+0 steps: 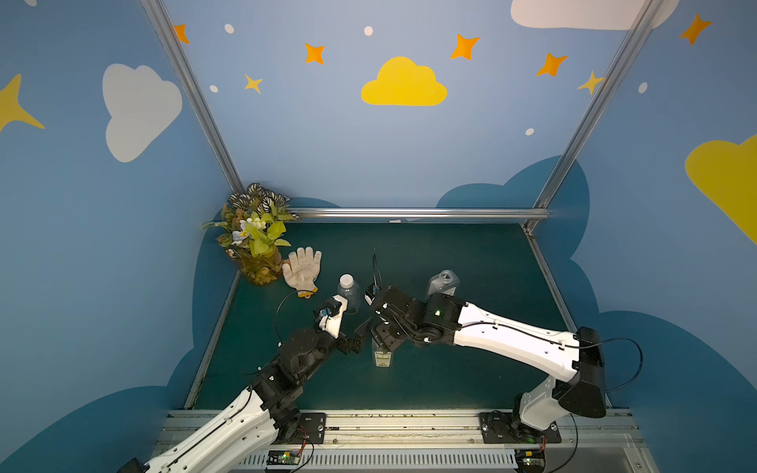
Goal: Screw on the bottle caps
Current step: Place the plastic bottle at the center of the board.
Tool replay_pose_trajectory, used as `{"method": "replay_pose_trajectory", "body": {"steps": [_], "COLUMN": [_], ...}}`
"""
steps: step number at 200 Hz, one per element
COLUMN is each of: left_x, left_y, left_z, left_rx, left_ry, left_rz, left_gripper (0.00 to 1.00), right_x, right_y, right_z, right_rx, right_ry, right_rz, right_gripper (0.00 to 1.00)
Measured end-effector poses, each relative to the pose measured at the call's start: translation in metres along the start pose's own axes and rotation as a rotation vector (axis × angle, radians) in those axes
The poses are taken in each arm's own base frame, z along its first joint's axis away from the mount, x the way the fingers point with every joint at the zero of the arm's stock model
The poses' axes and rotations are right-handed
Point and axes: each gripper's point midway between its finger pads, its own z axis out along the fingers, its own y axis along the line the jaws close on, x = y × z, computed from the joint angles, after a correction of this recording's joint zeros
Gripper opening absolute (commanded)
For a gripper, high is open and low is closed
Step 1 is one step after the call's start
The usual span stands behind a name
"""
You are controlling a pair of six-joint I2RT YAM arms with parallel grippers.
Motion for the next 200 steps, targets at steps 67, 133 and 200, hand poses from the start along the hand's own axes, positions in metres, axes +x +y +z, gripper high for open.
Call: {"method": "replay_pose_trajectory", "body": {"steps": [67,133,200], "left_x": [-0.006,-0.076,-0.044], "left_y": [0.001,-0.047,-0.093], "left_z": [-0.007,-0.031,-0.031], "left_rx": [-0.004,0.261,0.554], "left_ry": [-0.004,-0.076,0.021], "left_rz": [0.026,0.111,0.134], "left_gripper": [1.0,1.0,0.96], "right_x": [-0.013,-0.026,-0.001], "right_y": [0.007,-0.026,-0.084], "right_z": [-0.014,-0.087,-0.09], "right_rx": [-0.033,-0.007,0.066], "right_ry": [-0.029,-0.224,-0.231], "right_rz": [-0.03,0.02,0.13], "right_gripper": [0.87,0.91,0.9]}}
